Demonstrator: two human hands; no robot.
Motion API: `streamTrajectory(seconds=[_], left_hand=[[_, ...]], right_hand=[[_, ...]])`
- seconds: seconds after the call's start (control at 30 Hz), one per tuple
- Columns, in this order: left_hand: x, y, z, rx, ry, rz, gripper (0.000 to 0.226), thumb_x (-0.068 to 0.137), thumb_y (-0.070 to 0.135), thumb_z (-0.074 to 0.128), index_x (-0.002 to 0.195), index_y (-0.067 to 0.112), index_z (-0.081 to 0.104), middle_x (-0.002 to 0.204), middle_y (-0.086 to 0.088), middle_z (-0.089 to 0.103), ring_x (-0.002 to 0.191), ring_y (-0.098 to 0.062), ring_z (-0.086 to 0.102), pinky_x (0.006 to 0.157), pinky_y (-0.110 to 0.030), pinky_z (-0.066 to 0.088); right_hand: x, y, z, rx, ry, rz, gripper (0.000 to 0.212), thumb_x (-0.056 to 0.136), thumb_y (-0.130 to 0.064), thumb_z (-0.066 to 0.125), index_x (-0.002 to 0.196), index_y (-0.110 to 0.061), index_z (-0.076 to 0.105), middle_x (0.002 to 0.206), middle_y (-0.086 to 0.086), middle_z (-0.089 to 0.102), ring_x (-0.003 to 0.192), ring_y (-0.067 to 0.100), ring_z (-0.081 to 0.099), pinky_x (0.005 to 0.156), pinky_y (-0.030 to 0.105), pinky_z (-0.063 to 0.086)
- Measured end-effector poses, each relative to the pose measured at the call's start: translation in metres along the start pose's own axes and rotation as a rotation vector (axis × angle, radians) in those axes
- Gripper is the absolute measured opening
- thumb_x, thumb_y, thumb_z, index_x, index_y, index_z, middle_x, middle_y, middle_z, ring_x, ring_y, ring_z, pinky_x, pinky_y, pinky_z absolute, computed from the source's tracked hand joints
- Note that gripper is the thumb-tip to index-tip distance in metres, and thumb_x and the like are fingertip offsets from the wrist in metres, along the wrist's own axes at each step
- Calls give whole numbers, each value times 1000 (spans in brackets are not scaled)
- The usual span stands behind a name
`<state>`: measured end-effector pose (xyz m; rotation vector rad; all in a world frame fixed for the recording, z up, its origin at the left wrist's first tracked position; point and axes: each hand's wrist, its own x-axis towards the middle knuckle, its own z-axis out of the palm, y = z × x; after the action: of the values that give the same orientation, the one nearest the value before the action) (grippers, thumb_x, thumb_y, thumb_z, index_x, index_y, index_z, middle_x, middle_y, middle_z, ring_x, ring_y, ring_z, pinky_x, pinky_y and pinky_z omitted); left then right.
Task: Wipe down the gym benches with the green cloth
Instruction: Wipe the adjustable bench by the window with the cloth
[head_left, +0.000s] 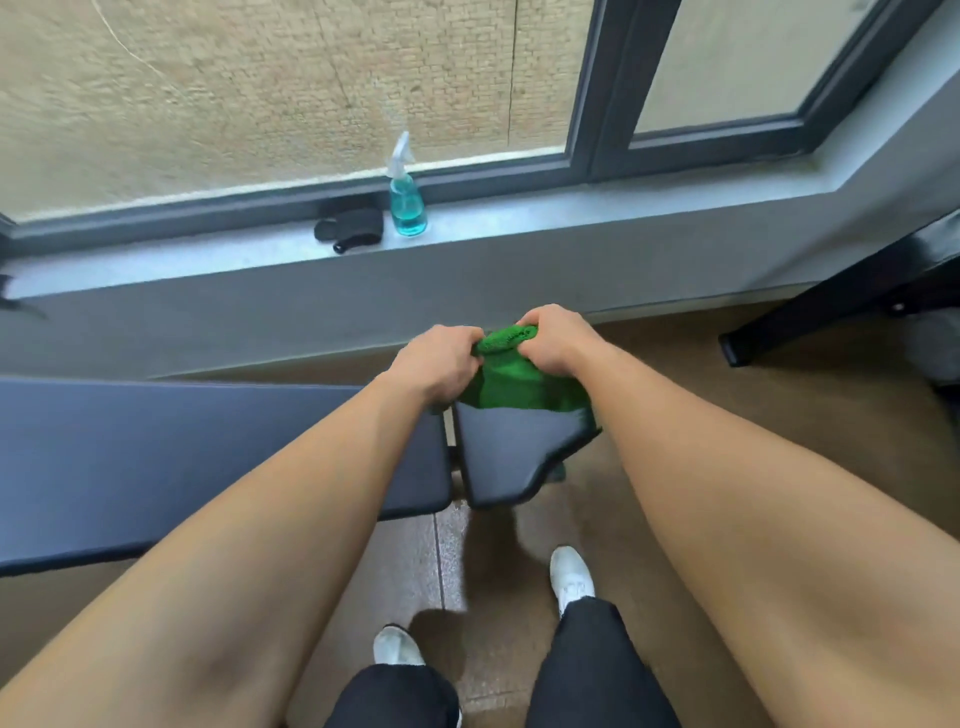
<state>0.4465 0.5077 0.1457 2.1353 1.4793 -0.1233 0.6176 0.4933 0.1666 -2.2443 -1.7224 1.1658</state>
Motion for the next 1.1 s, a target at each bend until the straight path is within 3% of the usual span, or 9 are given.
streamTrajectory(seconds=[0.13,0.23,0.57,0.8,1.0,1.1], left_hand=[[-28,9,-59,1,41,-19,6,94,27,49,89,30,51,108,-8,67,102,-34,60,82,-39,48],[-50,15,-94,-16,88,-34,10,94,24,49,89,33,50,108,-8,67,102,-33,60,78,-36,44],[-105,41,-168,-6,211,-118,17,90,22,50,100,25,63,101,-5,66,92,-27,59,79,-37,48],[-138,56,-193,-27,288,-251,17,91,17,48,84,31,55,86,1,56,88,-26,55,72,-34,41],[-165,58,-194,-99,361,-376,17,92,17,46,89,31,54,97,-4,61,91,-27,56,71,-34,42],[-180,59,-192,-131,371,-429,22,92,19,45,104,29,61,103,-2,62,94,-26,57,74,-35,45]], right_hand=[[-25,-46,-38,-67,21,-84,41,87,-15,54,123,-28,66,121,7,67,105,26,61,86,30,48],[-44,-76,-61,-120,30,-138,41,87,-13,53,124,-29,64,121,6,65,101,25,61,87,33,52],[-90,-131,-116,-363,30,-324,51,91,-7,46,137,-25,56,134,7,58,117,28,56,94,36,48],[-106,-166,-144,-433,-33,-481,37,90,-28,51,124,-26,64,119,7,64,101,25,58,94,41,51],[-116,-185,-150,-468,-92,-610,28,90,-28,52,110,-20,69,104,7,68,91,24,60,82,35,51],[-125,-190,-148,-488,-118,-648,32,91,-28,52,118,-19,67,104,6,65,96,25,60,85,35,51]])
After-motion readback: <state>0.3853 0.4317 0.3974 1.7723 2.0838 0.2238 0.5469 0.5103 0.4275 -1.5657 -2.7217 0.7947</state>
